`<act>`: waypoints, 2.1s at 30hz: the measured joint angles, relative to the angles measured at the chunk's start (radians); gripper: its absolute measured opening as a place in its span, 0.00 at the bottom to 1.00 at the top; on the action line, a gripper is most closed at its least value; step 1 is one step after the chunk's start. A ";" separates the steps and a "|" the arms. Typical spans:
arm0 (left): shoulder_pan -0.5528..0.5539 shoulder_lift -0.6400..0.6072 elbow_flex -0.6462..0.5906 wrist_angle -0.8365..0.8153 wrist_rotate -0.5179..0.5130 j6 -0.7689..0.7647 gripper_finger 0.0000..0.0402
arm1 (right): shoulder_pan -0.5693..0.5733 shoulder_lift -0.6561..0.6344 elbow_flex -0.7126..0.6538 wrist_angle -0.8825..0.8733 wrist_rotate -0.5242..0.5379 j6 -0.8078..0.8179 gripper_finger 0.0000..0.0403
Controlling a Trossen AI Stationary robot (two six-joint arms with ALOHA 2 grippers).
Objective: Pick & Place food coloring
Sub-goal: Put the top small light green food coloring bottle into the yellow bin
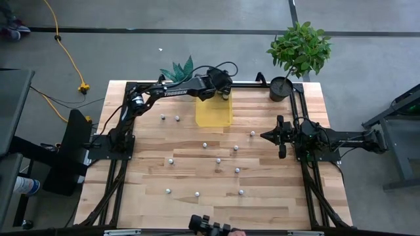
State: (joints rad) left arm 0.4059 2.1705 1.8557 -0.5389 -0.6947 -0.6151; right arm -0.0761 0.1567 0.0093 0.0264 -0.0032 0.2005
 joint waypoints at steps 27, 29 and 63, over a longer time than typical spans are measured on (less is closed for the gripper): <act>-0.133 -0.295 0.000 -0.345 0.333 0.437 0.53 | 0.000 0.000 0.000 0.000 0.000 0.000 0.00; -0.132 -0.315 0.000 -0.447 0.391 0.375 0.53 | 0.000 0.000 0.000 0.000 0.000 0.000 0.00; 0.078 -0.747 -0.793 -0.544 0.565 -0.175 0.53 | 0.000 0.000 0.000 0.000 0.000 0.000 0.00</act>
State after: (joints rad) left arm 0.4837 1.4239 1.0626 -1.0834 -0.1302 -0.7902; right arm -0.0758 0.1570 0.0092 0.0261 -0.0030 0.2006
